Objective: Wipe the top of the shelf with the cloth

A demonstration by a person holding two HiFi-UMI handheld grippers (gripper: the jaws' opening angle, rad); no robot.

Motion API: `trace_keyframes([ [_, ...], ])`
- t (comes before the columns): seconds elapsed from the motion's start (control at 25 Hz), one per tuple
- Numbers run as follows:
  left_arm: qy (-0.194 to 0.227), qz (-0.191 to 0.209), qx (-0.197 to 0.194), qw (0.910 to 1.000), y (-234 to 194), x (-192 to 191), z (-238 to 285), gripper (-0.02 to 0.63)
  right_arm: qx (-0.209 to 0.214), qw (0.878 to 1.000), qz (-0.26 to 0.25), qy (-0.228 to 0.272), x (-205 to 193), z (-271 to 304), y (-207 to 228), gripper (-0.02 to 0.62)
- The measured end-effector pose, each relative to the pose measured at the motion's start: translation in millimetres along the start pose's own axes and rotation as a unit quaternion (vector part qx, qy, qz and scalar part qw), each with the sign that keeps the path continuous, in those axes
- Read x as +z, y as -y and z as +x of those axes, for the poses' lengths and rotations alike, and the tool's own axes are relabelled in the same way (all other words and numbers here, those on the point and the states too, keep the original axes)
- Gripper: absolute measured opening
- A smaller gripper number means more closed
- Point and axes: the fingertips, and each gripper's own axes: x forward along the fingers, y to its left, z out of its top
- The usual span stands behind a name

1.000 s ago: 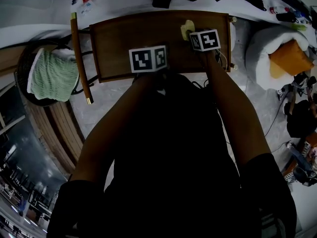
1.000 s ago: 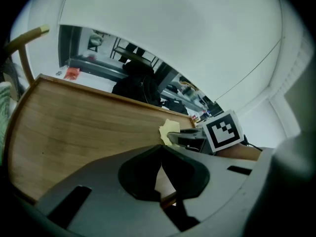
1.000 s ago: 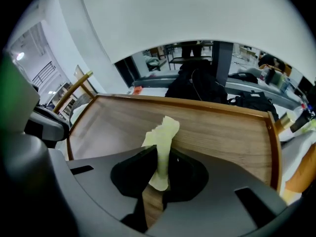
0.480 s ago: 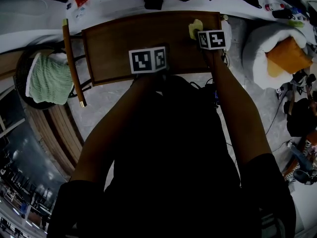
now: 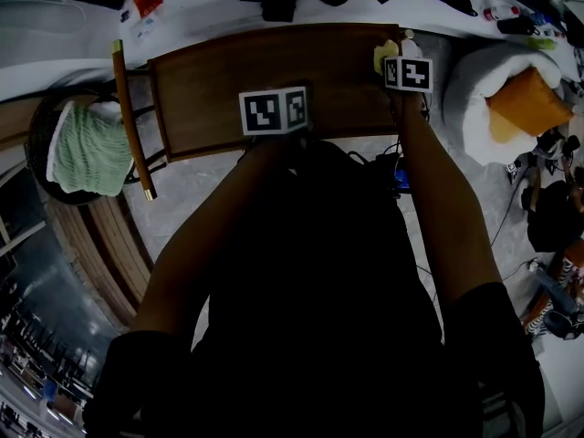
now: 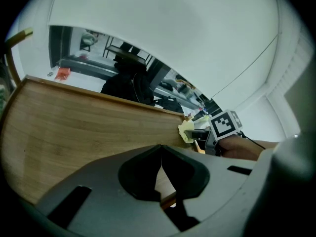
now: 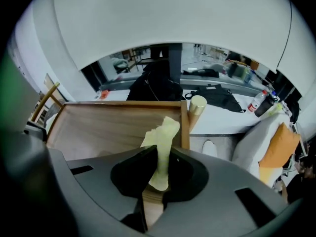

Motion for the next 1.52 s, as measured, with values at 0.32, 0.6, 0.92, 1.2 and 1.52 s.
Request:
trace_keyframes([
  [0.32, 0.017, -0.002, 0.007, 0.9998, -15, 2, -22, 0.012, -0.056, 0.998, 0.03, -0.001, -5, -6, 10, 0.049],
  [0.6, 0.042, -0.04, 0.032, 0.9978, -79, 3, -66, 0.012, 0.05, 0.995, 0.005, 0.089, 41, -26, -80, 0.049],
  [0.92, 0.058, -0.048, 0.046, 0.9961, -143, 2, -138, 0.012, 0.249, 0.962, -0.007, 0.113, 63, -37, -289, 0.049],
  [1.2, 0.061, -0.057, 0.031, 0.9961, -178, -5, -195, 0.012, 0.326, 0.941, -0.053, 0.079, 51, -17, -440, 0.049],
  [1.52, 0.054, -0.038, 0.03, 0.9974, -219, -12, -228, 0.012, 0.366, 0.924, -0.103, 0.033, 24, 9, -544, 0.049],
])
